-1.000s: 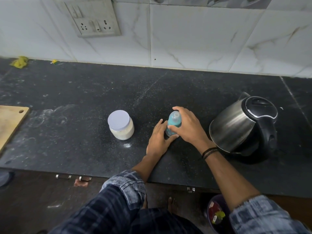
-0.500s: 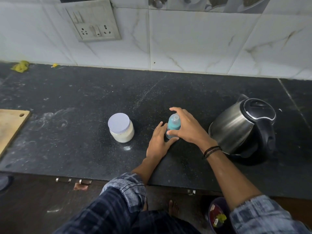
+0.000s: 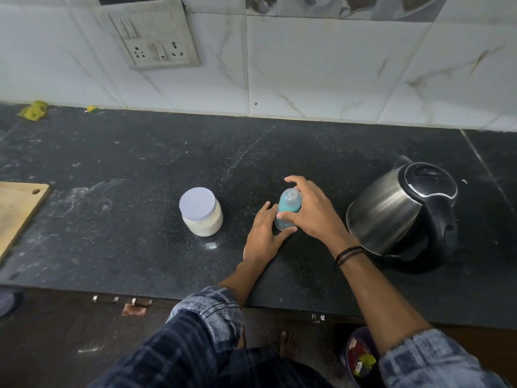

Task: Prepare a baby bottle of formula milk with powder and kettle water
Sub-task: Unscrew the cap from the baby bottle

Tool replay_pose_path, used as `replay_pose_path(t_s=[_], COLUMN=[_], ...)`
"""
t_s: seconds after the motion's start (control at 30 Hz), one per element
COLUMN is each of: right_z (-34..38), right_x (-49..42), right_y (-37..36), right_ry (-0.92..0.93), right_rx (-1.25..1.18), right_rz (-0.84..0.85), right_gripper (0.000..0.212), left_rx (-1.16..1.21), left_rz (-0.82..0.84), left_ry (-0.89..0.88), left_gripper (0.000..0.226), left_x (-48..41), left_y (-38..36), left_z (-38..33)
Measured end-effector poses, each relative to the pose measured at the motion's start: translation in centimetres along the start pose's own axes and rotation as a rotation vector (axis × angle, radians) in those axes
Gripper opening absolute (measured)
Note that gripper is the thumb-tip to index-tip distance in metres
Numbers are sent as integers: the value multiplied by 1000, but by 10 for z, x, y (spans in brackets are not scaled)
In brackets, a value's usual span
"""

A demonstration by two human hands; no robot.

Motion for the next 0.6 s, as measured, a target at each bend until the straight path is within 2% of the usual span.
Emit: replay_pose_path(t_s=[0.1, 0.3, 0.47, 0.6], right_z=[0, 3, 3, 1], right_x=[0, -2, 1, -2], right_y=[-1, -1, -3, -3], right_ry=[9, 10, 47, 15], right_rx=[16, -10, 33, -4], right_rz=[-7, 66, 2, 82], right_gripper=[80, 83, 72, 78], left_rx=[-13, -11, 3, -12], left_rz=[0, 5, -1, 5], left_ry=[6, 4, -7, -4], left_gripper=[71, 70, 68, 69], left_x=[-1, -1, -1, -2], left_y=[-1, -2, -1, -1], left_z=[1, 3, 2, 3])
Point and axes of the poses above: each hand's wrist, its own x-axis away from the middle knuckle, its own y-axis out of the back of the hand, z = x × y, the point moved 8 cm from there along -x, towards the middle knuckle, and after that the axes turned 11 degrees about -x, right-handed, at the moved point
